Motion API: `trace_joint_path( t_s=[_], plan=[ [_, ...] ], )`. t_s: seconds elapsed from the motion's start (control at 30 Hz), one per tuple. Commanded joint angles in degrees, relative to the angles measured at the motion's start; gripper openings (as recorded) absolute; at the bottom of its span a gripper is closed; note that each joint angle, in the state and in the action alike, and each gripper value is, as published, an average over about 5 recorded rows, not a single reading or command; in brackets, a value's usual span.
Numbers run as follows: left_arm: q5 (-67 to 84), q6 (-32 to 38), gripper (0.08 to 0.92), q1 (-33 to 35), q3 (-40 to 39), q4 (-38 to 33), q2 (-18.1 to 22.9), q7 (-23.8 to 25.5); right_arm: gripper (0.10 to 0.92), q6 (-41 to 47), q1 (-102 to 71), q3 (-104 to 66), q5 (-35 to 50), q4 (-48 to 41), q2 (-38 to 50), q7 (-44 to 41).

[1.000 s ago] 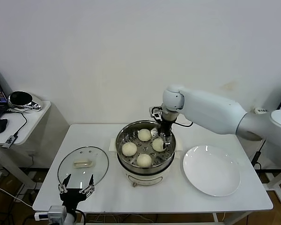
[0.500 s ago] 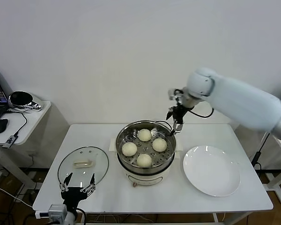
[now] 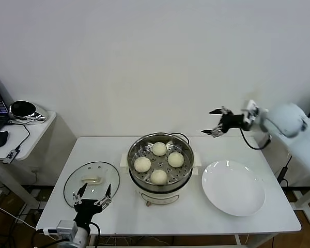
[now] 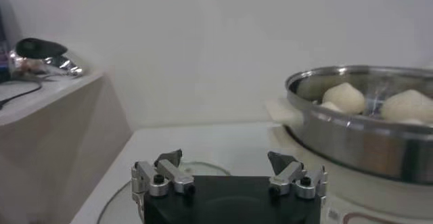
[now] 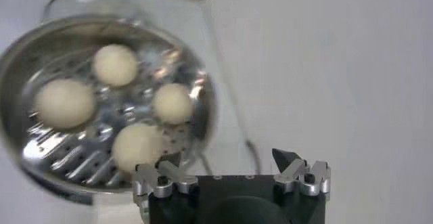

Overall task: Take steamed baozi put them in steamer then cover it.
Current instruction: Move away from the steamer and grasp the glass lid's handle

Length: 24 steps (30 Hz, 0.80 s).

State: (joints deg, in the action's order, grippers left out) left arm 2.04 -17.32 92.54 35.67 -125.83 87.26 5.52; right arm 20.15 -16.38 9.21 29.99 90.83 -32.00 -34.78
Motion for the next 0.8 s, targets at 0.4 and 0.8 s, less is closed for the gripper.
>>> trace_joint_path(
  t_s=[0.4,0.8],
  plan=[
    [-2.4,5.4,0.823,-8.2,0.7,9.1,-6.0,-2.4,0.823,-22.2,-66.7,-60.3,8.2,11.8,-26.5,25.4],
    [-38.2,23.3,0.823,-12.3,0.2,20.7,-11.2,-9.8,0.823,-22.8,-73.4,-59.4,7.2,10.8,-39.6,26.3]
  ],
)
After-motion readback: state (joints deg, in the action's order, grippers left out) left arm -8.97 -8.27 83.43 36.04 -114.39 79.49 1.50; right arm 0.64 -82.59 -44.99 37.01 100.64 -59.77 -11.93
